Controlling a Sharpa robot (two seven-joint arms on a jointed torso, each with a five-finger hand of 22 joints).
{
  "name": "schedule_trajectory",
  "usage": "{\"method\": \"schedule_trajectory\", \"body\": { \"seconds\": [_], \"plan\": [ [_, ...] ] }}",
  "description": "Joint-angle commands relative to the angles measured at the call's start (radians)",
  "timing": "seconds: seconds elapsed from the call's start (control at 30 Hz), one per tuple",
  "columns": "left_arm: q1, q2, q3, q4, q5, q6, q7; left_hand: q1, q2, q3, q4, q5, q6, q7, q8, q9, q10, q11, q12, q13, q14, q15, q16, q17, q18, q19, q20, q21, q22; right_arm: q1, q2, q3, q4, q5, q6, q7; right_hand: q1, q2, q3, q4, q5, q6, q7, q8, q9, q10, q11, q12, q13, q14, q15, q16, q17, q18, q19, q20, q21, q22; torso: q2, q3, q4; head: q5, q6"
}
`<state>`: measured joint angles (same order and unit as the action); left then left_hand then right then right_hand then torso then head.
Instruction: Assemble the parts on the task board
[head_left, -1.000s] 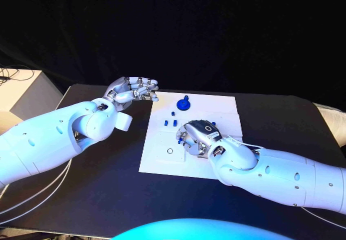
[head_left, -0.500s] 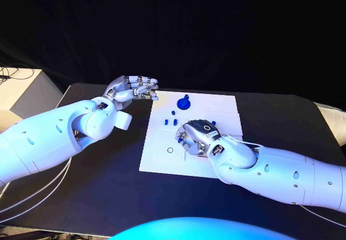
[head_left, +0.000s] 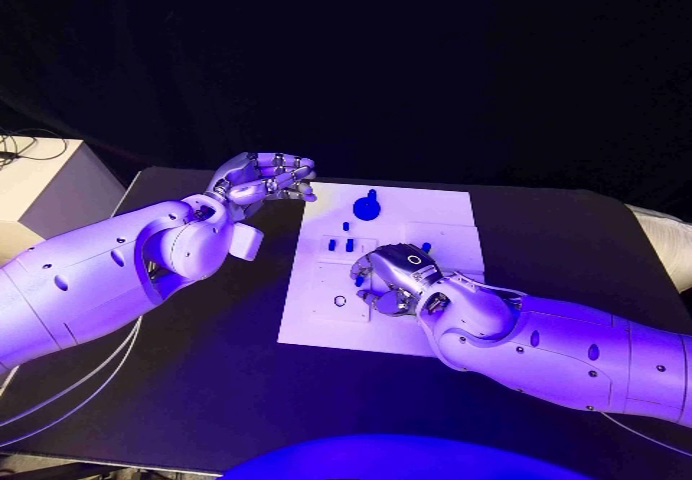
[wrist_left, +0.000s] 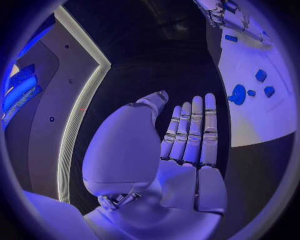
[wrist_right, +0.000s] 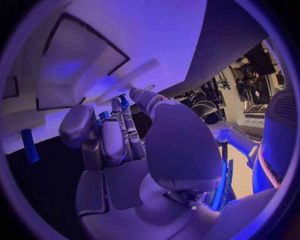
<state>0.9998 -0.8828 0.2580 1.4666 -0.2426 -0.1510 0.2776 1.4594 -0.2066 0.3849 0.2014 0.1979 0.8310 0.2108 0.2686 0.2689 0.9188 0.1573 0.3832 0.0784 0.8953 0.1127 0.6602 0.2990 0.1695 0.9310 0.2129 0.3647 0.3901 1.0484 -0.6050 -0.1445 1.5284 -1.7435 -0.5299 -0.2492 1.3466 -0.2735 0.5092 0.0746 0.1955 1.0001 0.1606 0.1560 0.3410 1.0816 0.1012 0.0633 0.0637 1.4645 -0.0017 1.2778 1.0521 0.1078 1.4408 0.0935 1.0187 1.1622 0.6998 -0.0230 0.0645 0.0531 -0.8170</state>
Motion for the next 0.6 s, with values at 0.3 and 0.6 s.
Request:
{"method": "schedule_trajectory", "body": {
  "seconds": [0.3, 0.6],
  "plan": [
    [0.0, 0.002, 0.001, 0.001, 0.006, 0.009, 0.001, 0.006, 0.003, -0.006, 0.002, 0.004, -0.006, 0.014, -0.002, -0.001, 0.001, 0.009, -0.004, -0.001, 0.006, -0.001, -0.005, 0.002, 0.01, 0.008, -0.003, -0.005, -0.002, -0.001, -0.004, -0.001, 0.0, -0.002, -0.011, -0.012, 0.058, 0.022, -0.102, 0.023, 0.003, -0.021, -0.002, -0.036, -0.023, -0.048, 0.003, -0.001, 0.001, 0.007, 0.012, 0.0, -0.02, 0.006, -0.009, 0.009, -0.042, -0.027, 0.001, 0.0013, 0.0003, -0.003, 0.005],
    [0.0, 0.003, 0.001, -0.001, 0.006, 0.011, -0.002, 0.007, 0.003, -0.006, 0.001, 0.004, -0.007, 0.014, -0.002, -0.001, 0.0, 0.009, -0.004, -0.002, 0.006, -0.001, -0.006, 0.003, 0.01, 0.008, -0.003, -0.006, -0.003, -0.001, -0.01, -0.001, 0.007, -0.006, -0.043, -0.031, 0.151, 0.05, -0.241, 0.089, 0.015, -0.044, -0.006, -0.076, -0.058, -0.116, 0.012, 0.0, -0.001, 0.002, 0.019, 0.006, -0.044, 0.008, -0.008, 0.015, -0.067, -0.041, 0.001, 0.001, 0.0006, -0.006, 0.009]
  ]
}}
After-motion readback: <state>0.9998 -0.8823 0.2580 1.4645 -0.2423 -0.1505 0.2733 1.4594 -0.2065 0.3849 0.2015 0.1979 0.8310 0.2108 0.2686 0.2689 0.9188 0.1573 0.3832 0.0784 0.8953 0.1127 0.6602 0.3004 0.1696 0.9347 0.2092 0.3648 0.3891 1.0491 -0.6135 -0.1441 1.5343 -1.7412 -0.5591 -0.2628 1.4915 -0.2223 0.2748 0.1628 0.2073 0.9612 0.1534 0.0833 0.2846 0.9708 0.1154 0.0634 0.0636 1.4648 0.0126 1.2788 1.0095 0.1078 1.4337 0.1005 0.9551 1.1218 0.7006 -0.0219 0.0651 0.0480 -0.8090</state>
